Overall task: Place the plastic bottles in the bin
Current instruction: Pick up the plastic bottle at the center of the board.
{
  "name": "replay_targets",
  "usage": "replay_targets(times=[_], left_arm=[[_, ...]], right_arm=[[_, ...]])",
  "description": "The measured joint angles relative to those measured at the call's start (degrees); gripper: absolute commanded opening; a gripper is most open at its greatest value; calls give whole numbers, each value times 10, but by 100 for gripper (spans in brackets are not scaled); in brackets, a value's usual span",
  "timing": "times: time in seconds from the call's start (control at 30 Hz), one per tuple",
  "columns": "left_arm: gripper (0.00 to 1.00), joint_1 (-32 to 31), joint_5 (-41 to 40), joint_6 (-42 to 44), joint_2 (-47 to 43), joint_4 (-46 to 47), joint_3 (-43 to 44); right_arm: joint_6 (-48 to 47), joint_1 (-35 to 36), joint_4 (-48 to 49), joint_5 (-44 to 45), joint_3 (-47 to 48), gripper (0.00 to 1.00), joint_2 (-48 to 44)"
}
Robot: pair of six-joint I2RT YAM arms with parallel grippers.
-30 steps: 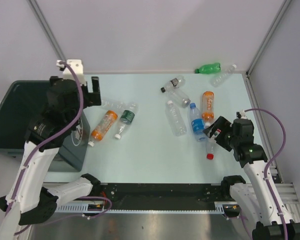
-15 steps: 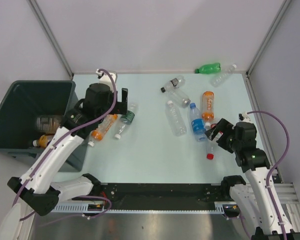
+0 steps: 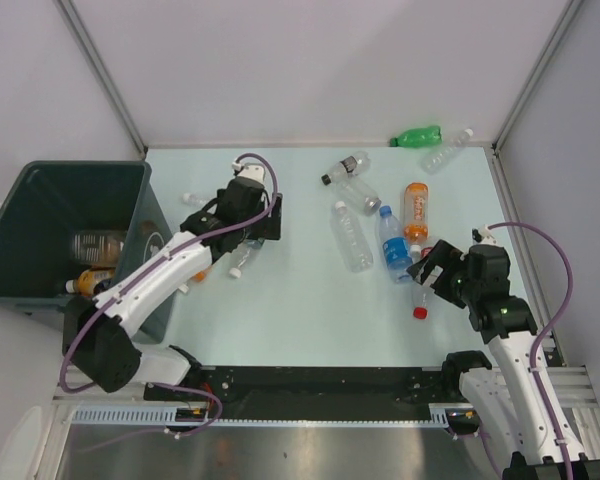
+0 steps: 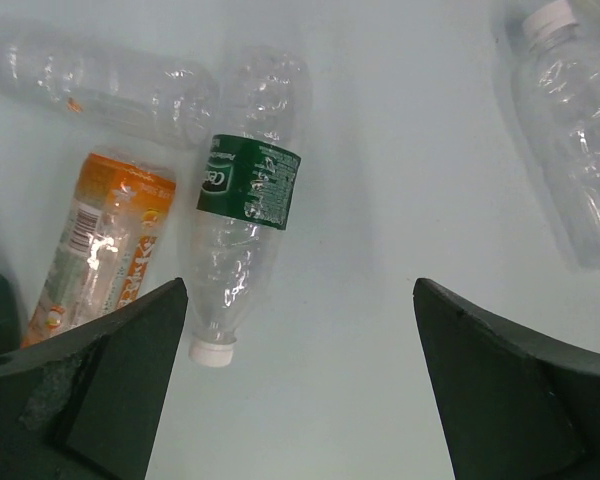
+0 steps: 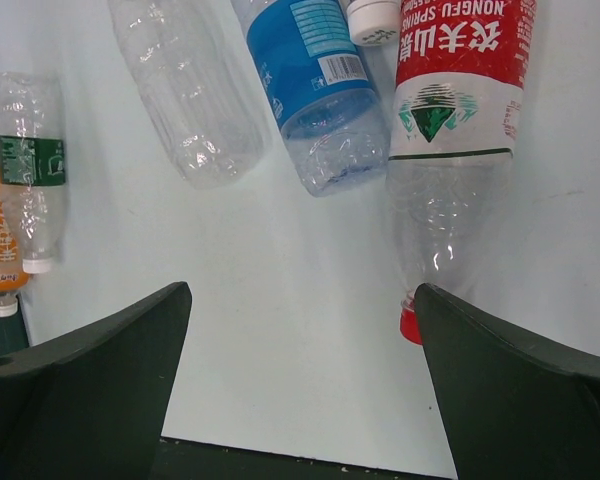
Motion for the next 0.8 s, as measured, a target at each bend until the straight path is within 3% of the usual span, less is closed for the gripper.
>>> replay_targets(times=[0.37,0.5,0.8], left_arm=[[96,12,-3,-24,114,36,-2],[90,40,-3,-28,148,38,-2],[86,87,29,-24,196,56,-2]], right_arm=[[-3,0,0,0,-1,100,0],[-3,0,0,0,-1,100,0],[-3,0,0,4,-1,99,2]])
